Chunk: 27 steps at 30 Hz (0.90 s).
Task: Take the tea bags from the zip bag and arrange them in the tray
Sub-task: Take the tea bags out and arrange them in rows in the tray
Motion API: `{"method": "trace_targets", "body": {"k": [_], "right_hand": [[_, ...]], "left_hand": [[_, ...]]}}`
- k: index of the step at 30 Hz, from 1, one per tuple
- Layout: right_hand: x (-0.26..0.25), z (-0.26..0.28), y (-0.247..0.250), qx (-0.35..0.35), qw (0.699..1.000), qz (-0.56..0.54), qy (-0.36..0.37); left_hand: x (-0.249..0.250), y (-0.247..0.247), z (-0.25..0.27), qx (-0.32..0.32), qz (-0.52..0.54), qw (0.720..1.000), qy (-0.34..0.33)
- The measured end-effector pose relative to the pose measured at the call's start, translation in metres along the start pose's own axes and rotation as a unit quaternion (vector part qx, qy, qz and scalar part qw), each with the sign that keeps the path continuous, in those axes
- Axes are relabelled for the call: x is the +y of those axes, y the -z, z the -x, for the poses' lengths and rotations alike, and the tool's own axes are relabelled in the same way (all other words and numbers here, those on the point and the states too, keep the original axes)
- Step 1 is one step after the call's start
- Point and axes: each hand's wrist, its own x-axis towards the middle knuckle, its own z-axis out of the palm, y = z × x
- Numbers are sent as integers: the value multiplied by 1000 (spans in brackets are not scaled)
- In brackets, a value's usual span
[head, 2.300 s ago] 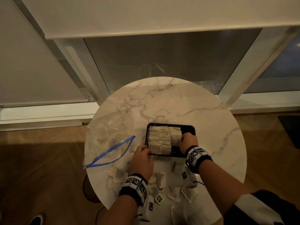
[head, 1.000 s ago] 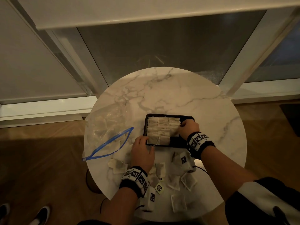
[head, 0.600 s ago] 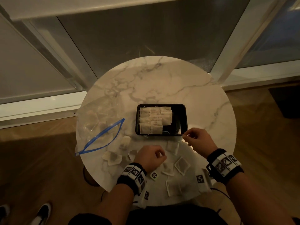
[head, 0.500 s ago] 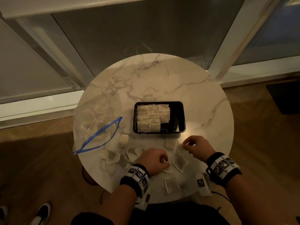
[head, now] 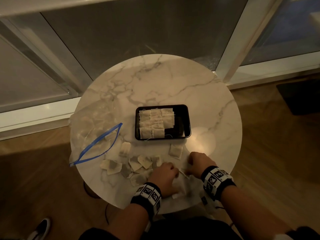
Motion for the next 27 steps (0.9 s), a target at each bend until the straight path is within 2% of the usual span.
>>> {"method": "trace_targets", "body": {"k": [4,6,8,12,19,27], "right_hand": [[0,0,0,-2,1000,-23,-4],[1,-2,0,-9,999,-44,-2],[3,-3,3,-13,997,-76,-4],[6,-4,4,-2,995,-101,6],[-3,2,-1,5,999,8,46],[1,0,2,-5,996,-84,38]], "left_hand": [[-3,-1,1,74,36,996,19],[-4,-1,1,133,40,989,55],[-3,0,-1,162,26,981,98],[-1,2,-4,152,-2,980,128],[0,5,-8,143,-5,977,158],[-5,11,-8,155,30,975,158]]}}
